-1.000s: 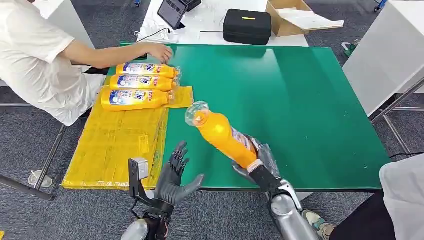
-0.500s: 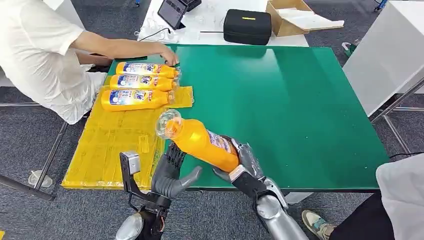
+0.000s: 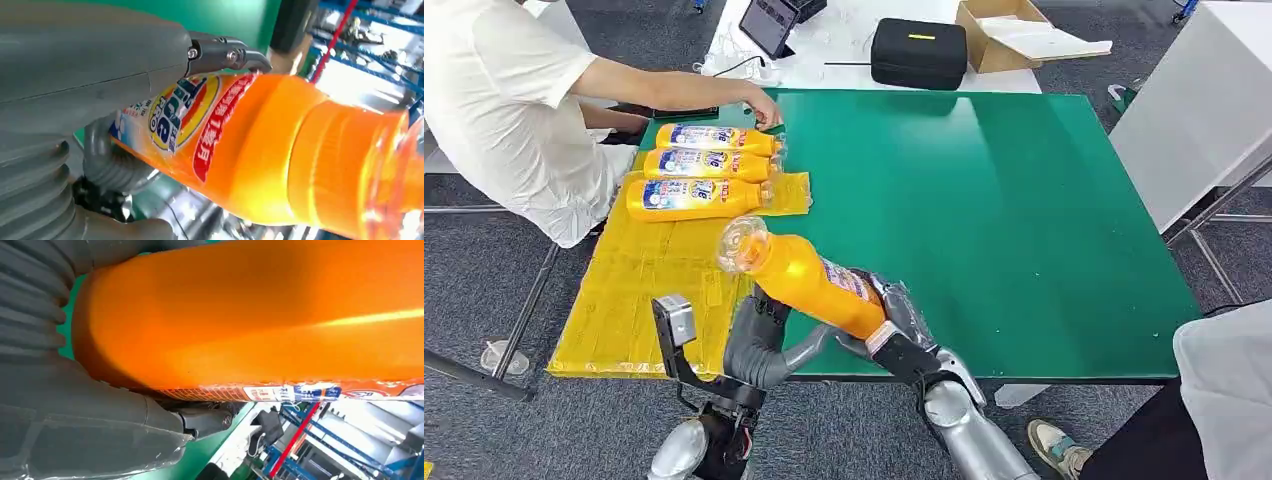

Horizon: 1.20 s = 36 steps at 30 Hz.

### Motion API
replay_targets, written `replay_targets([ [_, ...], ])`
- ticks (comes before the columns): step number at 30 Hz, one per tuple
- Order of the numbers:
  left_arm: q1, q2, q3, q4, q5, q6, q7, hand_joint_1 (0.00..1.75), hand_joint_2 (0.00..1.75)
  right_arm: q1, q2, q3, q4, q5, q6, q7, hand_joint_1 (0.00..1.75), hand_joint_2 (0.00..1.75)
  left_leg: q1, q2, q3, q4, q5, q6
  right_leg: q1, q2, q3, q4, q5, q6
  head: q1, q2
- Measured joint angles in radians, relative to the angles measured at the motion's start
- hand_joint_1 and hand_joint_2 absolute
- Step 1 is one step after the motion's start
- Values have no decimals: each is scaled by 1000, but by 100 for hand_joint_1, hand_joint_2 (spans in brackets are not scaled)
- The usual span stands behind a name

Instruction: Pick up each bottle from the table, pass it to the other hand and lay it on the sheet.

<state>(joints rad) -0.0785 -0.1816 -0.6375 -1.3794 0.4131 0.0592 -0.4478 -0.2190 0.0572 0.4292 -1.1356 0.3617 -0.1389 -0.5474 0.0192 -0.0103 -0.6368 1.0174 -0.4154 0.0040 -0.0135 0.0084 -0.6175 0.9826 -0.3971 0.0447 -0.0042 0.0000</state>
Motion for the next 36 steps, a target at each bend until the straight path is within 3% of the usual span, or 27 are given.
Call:
replay_targets([
  [17,-60,-15,15,47,-5,68,29,0,175,-23,15,76,27,109,-56,62,175,175,0,0,-1,0,0,0,0,0,-1,0,0,0,0,0],
  [18,-66,-19,16,56,-4,79,31,10,175,-24,15,81,29,112,-59,67,175,175,0,0,-1,0,0,0,0,0,-1,0,0,0,0,0],
  [19,-70,-22,18,63,2,80,32,58,175,-25,16,87,31,111,-59,71,175,175,0,0,-1,0,0,0,0,0,-1,0,0,0,0,0],
  [20,-72,-25,21,66,9,79,31,175,175,-26,17,92,32,108,-58,72,175,175,0,0,-1,0,0,0,0,0,-1,0,0,0,0,0],
  [22,-75,-28,24,68,18,77,22,175,175,-27,19,99,36,98,-51,73,173,175,0,0,-1,0,0,0,0,0,-1,0,0,0,0,0],
  [25,-75,-30,27,66,21,70,5,175,175,-34,23,110,45,71,-35,65,147,175,0,0,-1,0,0,0,0,0,-1,0,0,0,0,0],
  [28,-72,-30,27,61,18,67,-20,175,175,-37,26,117,52,40,-18,55,147,175,0,0,-1,0,0,0,0,0,-1,0,0,0,0,0],
  [29,-71,-30,28,60,15,67,-26,175,175,-37,27,119,53,32,-13,53,119,175,0,0,-1,0,0,0,0,0,-2,0,0,0,0,0],
  [30,-69,-30,29,57,14,67,-31,175,175,-38,29,119,55,29,-9,52,59,175,0,0,-1,0,0,0,0,0,-2,0,0,0,0,0],
  [31,-68,-30,30,55,14,67,-33,175,175,-38,29,119,56,26,-7,51,30,175,0,0,-1,0,0,0,0,0,-2,0,0,0,0,0],
  [33,-66,-30,31,55,14,67,-41,175,175,-38,30,121,57,21,3,50,0,175,0,0,-1,0,0,0,0,0,-1,0,0,0,0,0],
  [36,-62,-30,37,43,46,27,-53,175,175,-38,34,125,58,-26,61,43,0,175,0,1,-1,0,0,0,0,0,-2,0,0,0,0,0],
])
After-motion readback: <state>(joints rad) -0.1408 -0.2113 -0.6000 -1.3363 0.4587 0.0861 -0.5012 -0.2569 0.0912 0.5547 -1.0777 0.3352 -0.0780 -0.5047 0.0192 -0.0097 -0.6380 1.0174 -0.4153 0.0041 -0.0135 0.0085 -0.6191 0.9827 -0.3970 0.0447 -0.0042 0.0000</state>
